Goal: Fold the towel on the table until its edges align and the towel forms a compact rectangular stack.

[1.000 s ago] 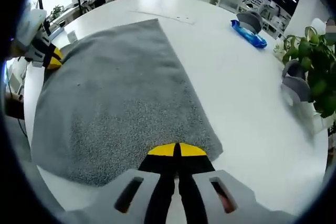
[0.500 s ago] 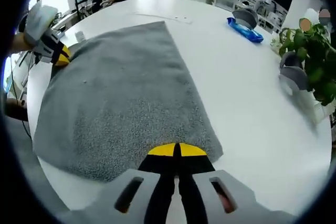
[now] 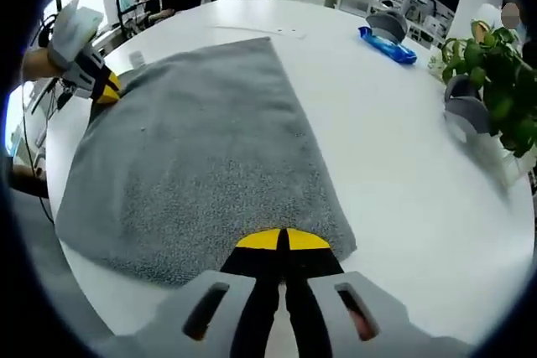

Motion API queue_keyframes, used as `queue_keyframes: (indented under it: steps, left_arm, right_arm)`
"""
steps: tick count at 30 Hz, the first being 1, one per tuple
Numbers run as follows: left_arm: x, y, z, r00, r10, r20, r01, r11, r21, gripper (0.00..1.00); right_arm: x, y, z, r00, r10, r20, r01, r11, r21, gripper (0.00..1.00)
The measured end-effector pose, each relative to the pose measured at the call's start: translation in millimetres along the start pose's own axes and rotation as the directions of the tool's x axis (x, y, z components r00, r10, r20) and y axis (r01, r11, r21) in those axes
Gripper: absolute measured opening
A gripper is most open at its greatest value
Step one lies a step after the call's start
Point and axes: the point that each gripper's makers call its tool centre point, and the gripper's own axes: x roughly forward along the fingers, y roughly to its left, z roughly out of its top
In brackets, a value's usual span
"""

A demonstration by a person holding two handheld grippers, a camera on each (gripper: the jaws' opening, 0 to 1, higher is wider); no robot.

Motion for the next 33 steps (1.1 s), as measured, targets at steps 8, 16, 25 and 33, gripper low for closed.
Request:
queue_keyframes:
  steps: [8, 16, 25, 33]
  left_arm:
    - [2, 4.8, 3.7, 1.0, -0.002, 0.014, 0.002, 1.0, 0.009, 0.06]
    - [4, 8.4, 8.6, 1.0, -0.005, 0.02, 0.005, 1.0, 0.009, 0.06]
    - [8, 15.2, 15.9, 1.0, 0.006, 0.024, -0.006, 1.0, 0.03, 0.06]
    - [12, 22.7, 23.4, 0.998, 0.008, 0.054, -0.008, 1.0, 0.001, 0.06]
  right_arm:
    - [-3, 4, -3.4, 1.0, 0.002, -0.001, -0.002, 1.0, -0.011, 0.0]
    - [-6, 8, -8.1, 1.0, -0.006, -0.008, 0.005, 0.999, -0.053, 0.0]
    - [-11, 14, -14.2, 1.0, 0.002, -0.003, -0.002, 0.999, -0.052, 0.0]
    - [-15, 21, -19.7, 1.0, 0.012, -0.005, -0.012, 0.999, -0.052, 0.0]
